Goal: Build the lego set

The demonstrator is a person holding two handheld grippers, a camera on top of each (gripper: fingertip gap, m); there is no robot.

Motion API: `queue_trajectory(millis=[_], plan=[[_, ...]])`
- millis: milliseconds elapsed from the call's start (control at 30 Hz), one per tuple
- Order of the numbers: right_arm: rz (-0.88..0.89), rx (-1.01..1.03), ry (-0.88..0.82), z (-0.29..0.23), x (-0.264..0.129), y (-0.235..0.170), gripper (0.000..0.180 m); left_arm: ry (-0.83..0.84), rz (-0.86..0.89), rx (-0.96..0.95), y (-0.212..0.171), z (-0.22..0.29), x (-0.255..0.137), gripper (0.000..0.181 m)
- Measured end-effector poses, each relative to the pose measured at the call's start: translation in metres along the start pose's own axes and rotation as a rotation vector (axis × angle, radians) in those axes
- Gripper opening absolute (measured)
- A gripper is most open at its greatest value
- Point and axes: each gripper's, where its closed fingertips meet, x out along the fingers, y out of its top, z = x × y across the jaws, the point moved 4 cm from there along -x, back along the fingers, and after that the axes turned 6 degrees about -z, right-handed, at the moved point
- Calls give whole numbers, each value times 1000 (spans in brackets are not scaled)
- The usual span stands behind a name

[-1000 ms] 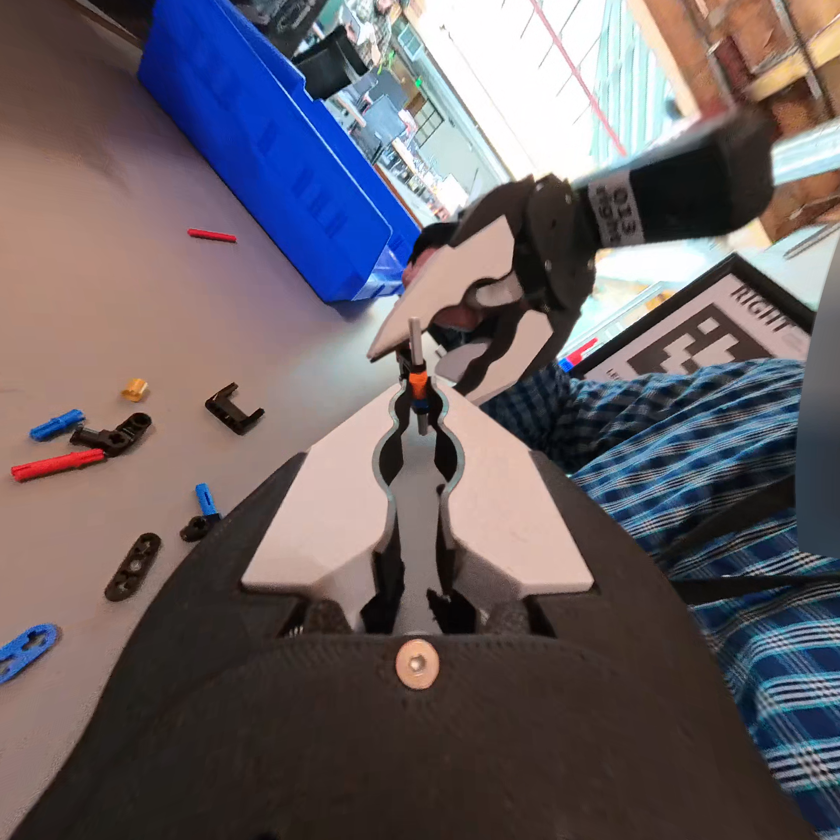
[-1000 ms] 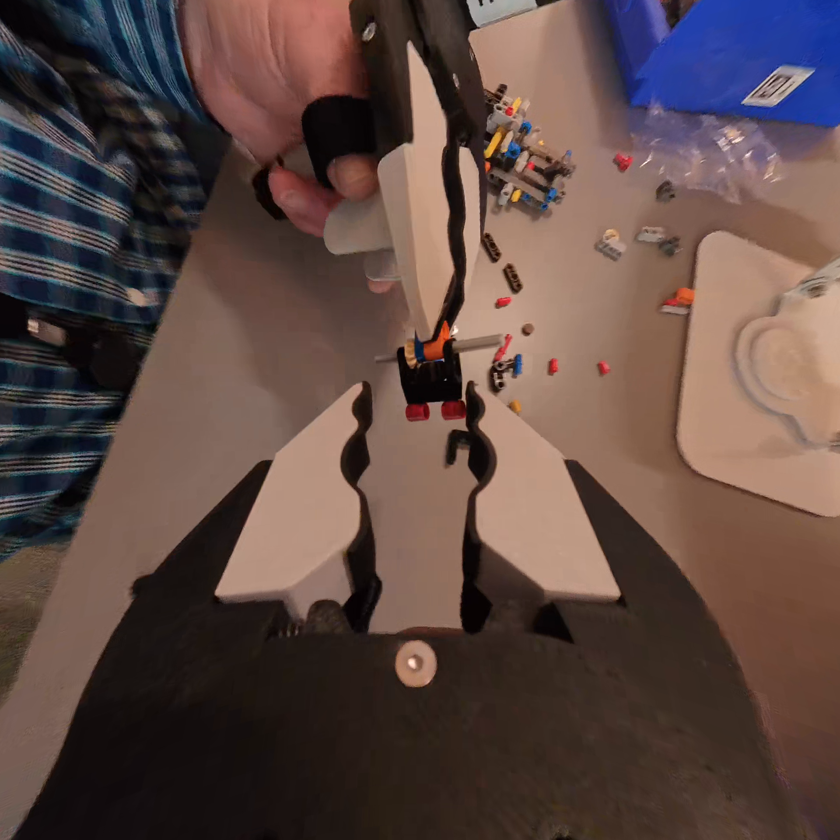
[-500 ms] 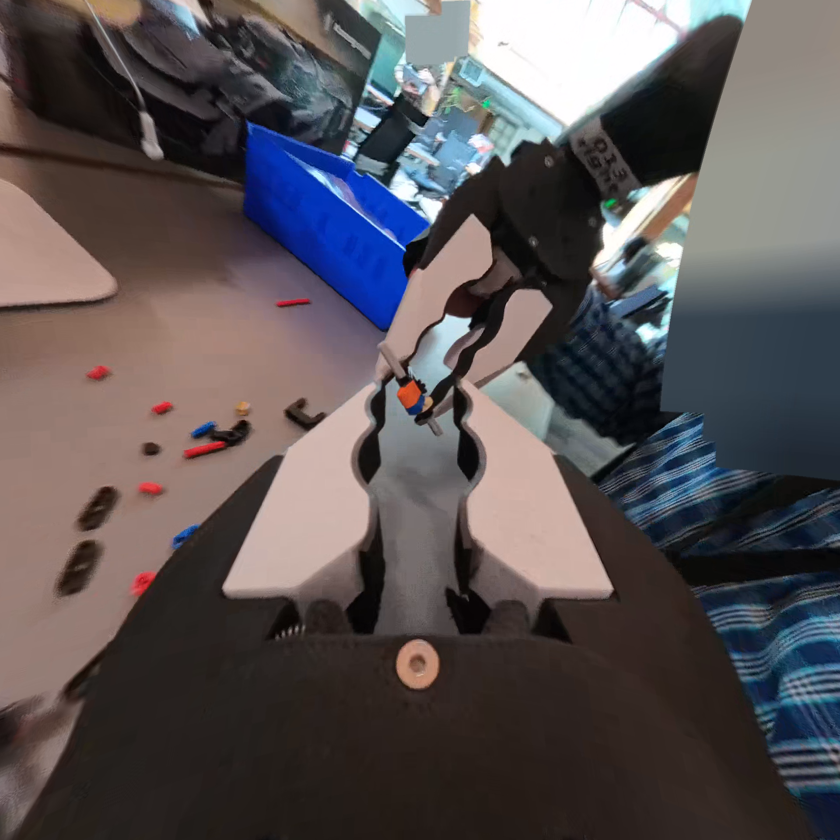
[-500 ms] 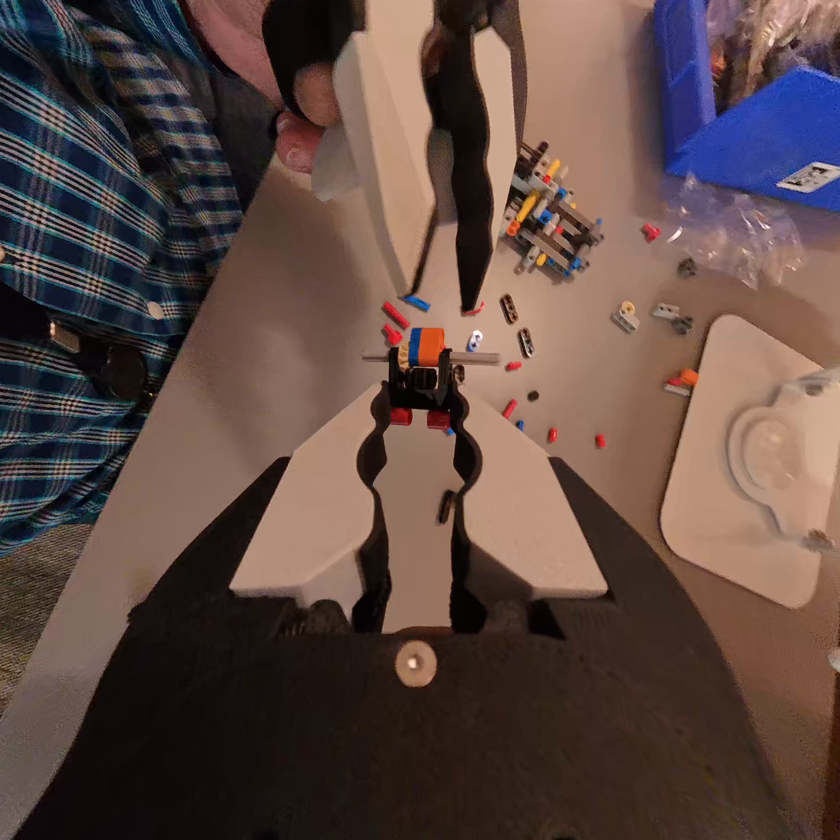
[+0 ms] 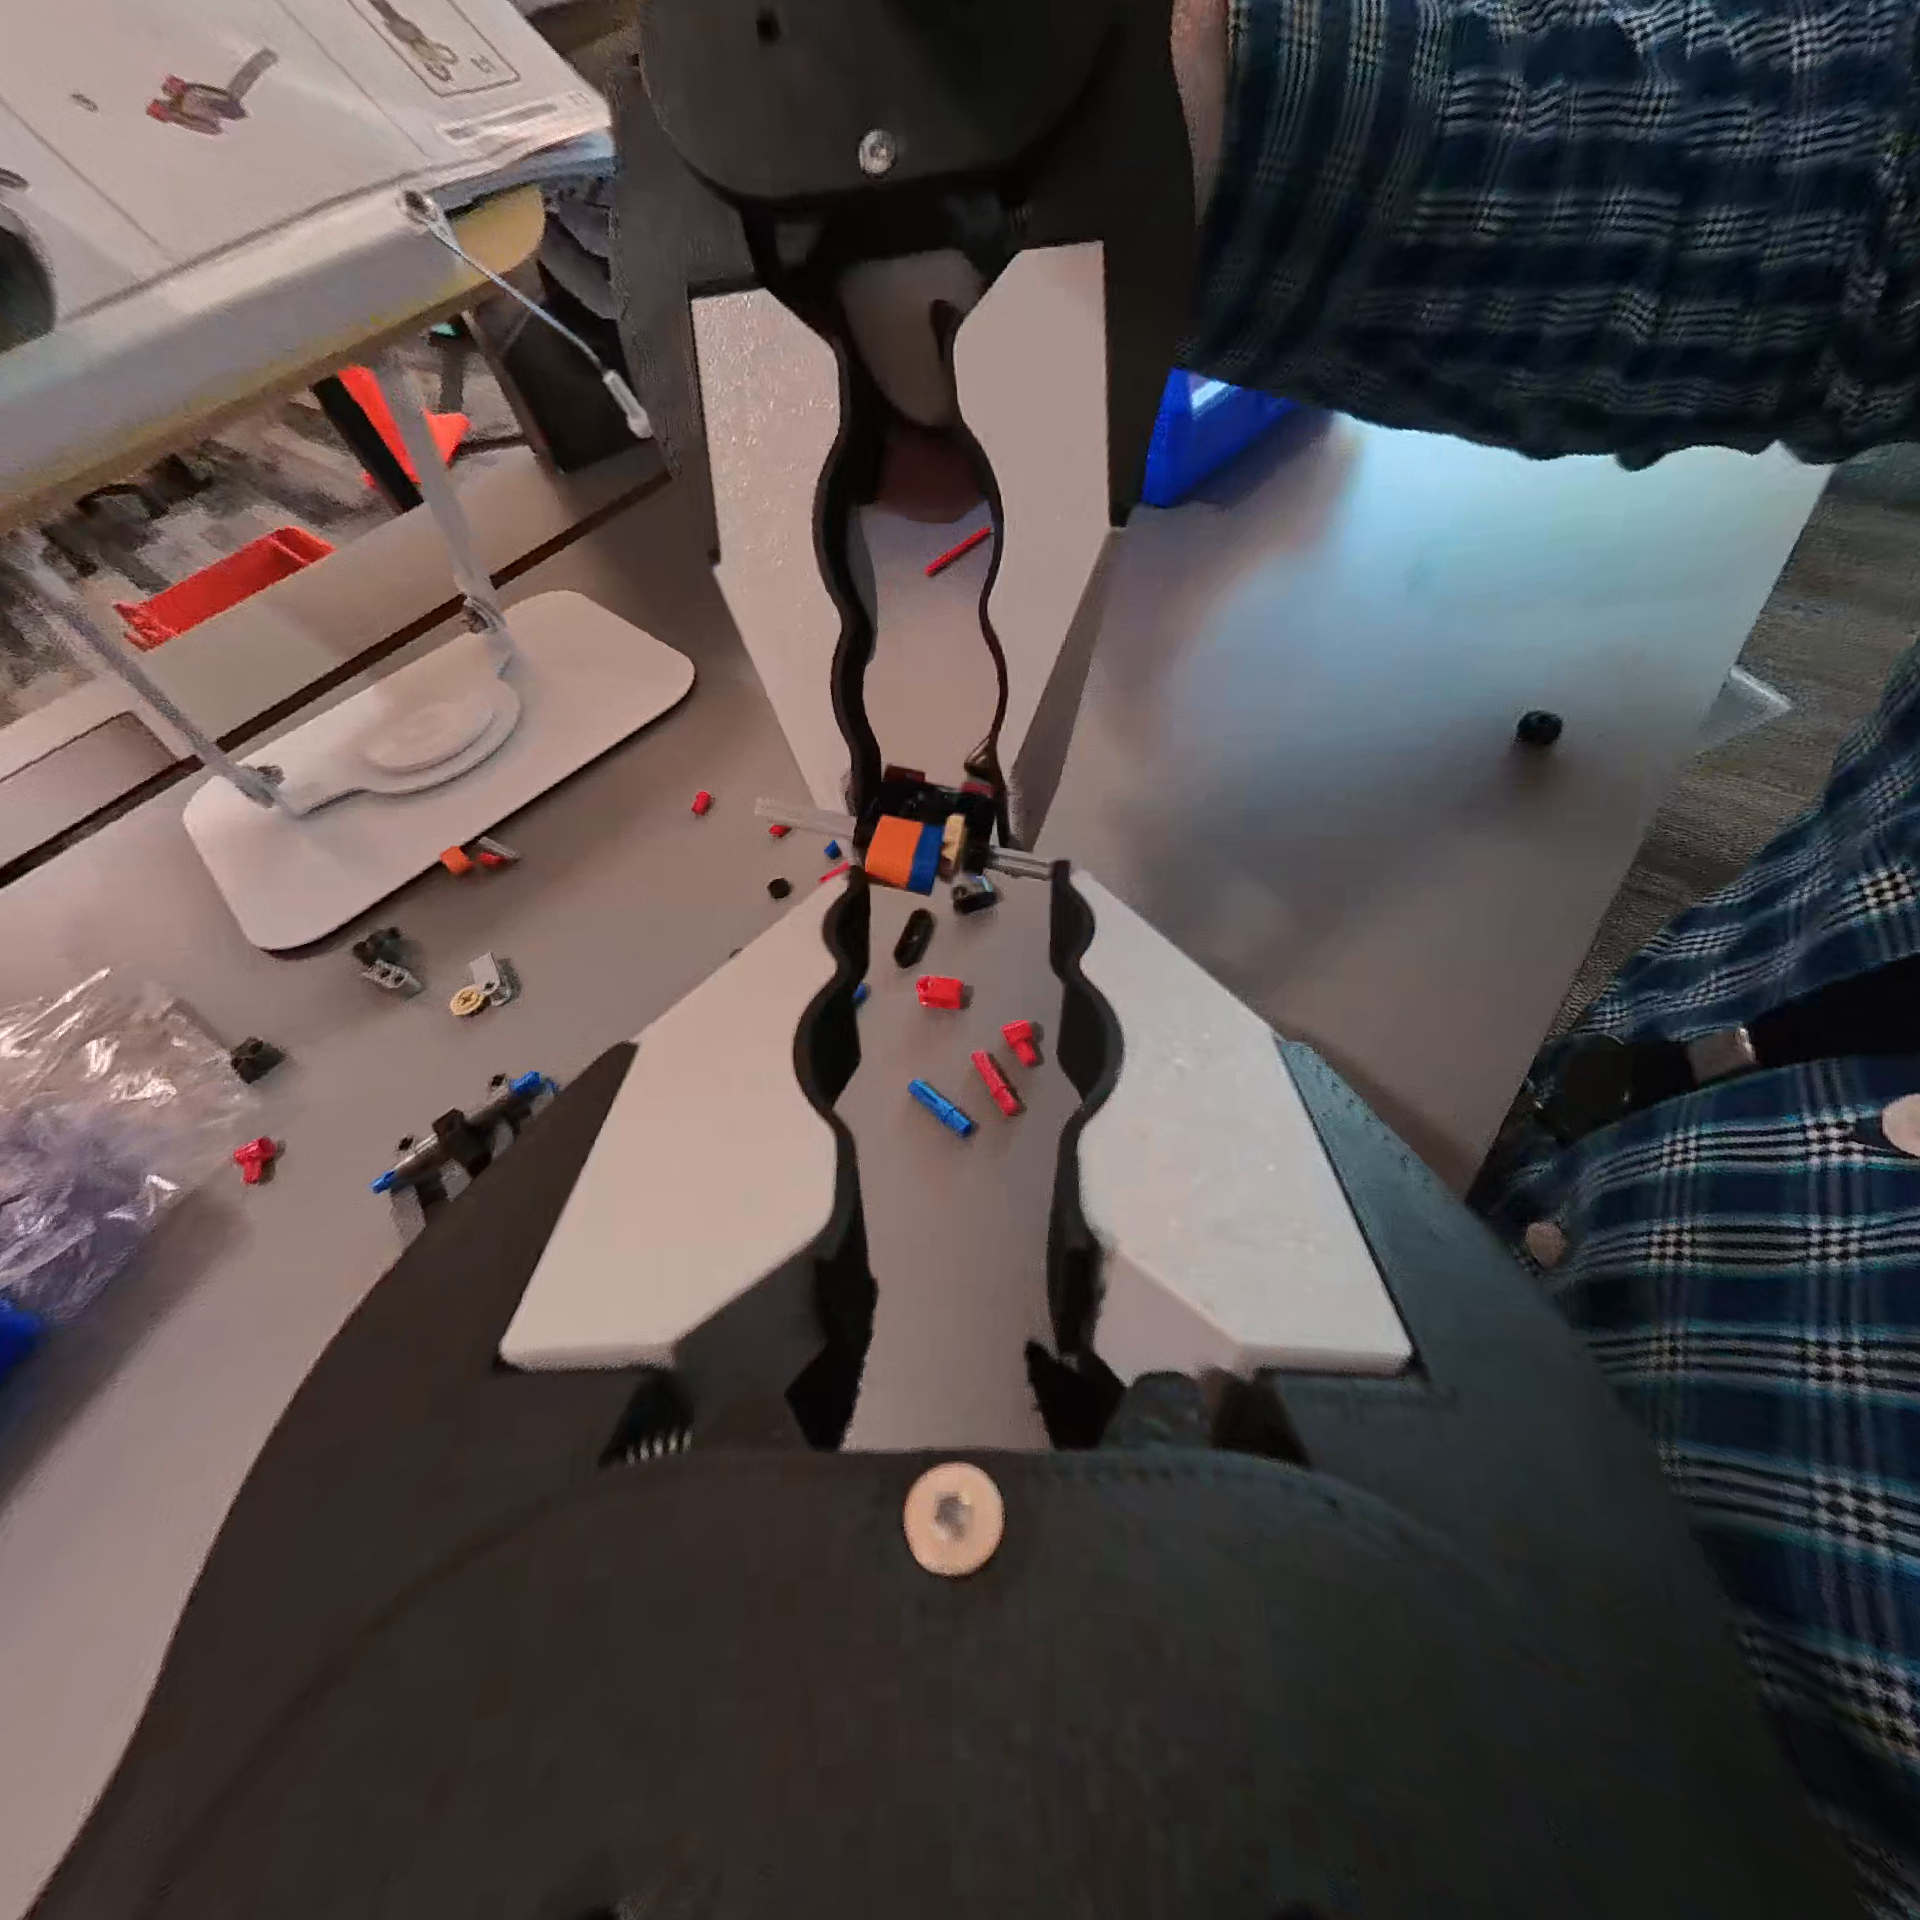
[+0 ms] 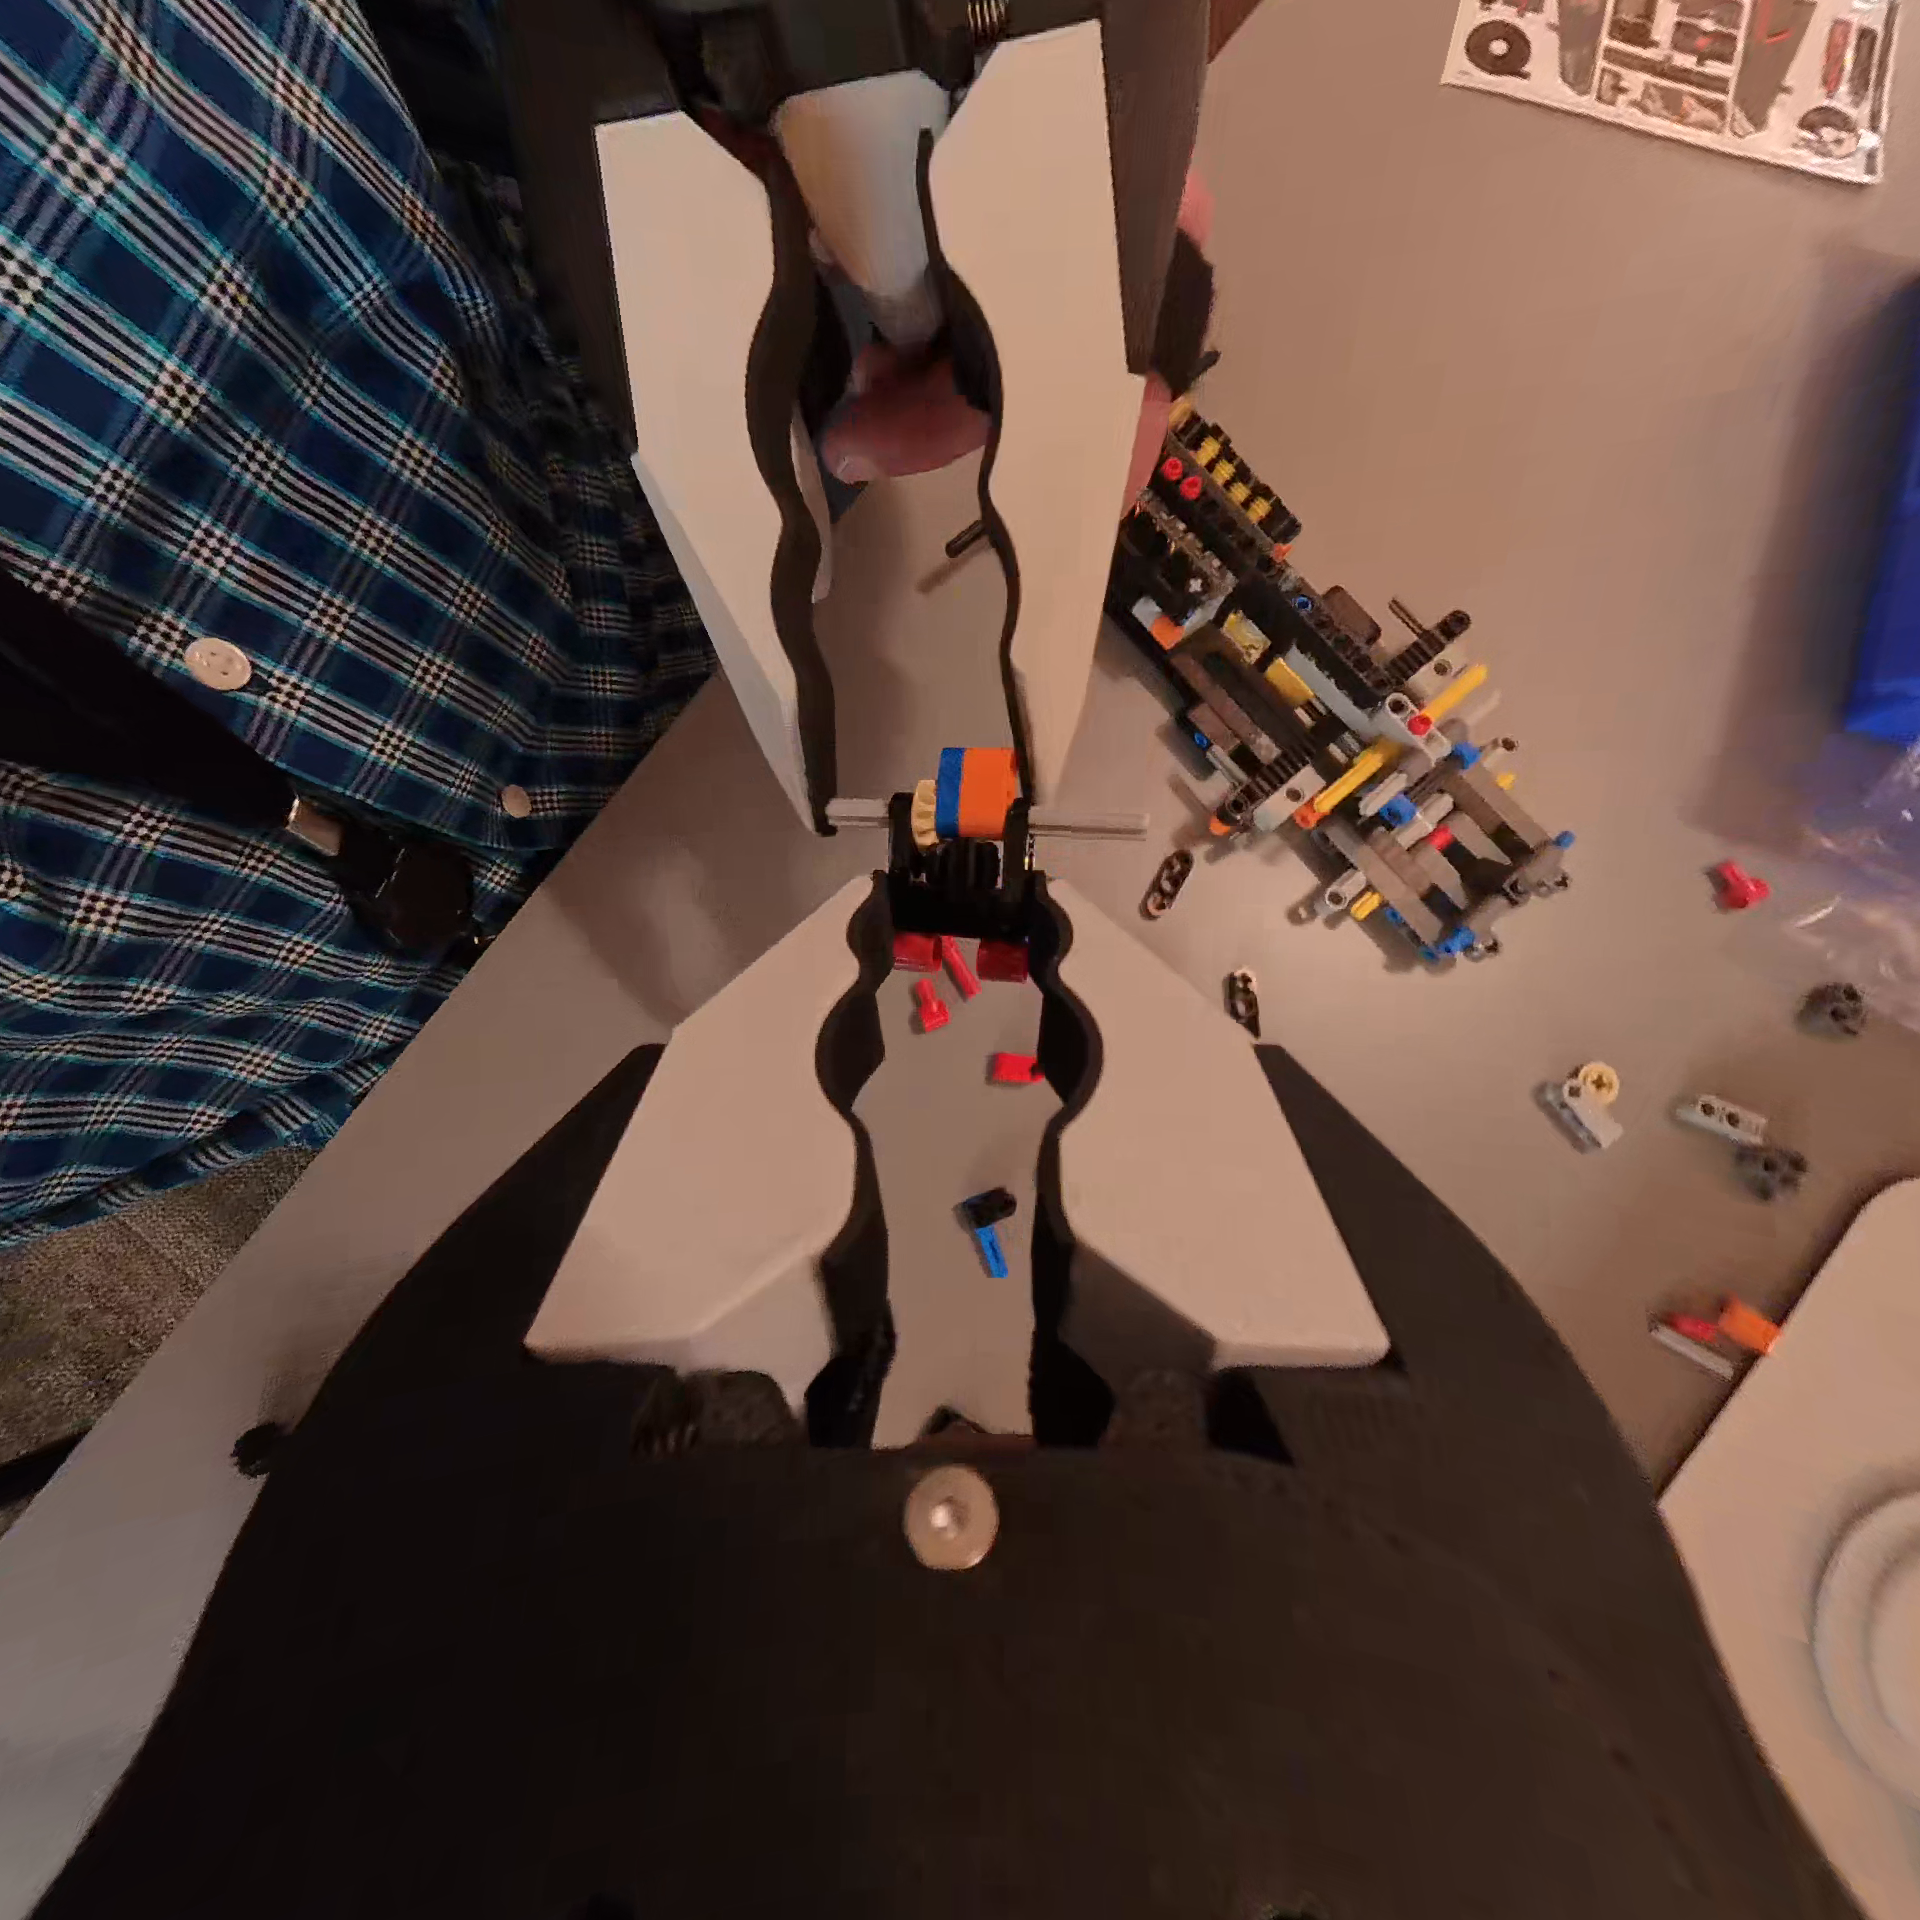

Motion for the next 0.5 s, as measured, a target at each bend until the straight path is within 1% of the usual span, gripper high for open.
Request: queue_trajectory(millis=[167,300,433,500], plan=[[-39,-43,63,6,14,7,22,-15,-35,-37,-14,-4,-8,32],[-30,-66,92,14,24,17,22,20,-29,-78,-22,-9,-18,33],[-76,-121,119,21,35,22,22,46,-11,-124,-30,-18,-35,34],[-77,-138,144,24,39,27,23,57,-25,-120,-35,-23,-38,30]])
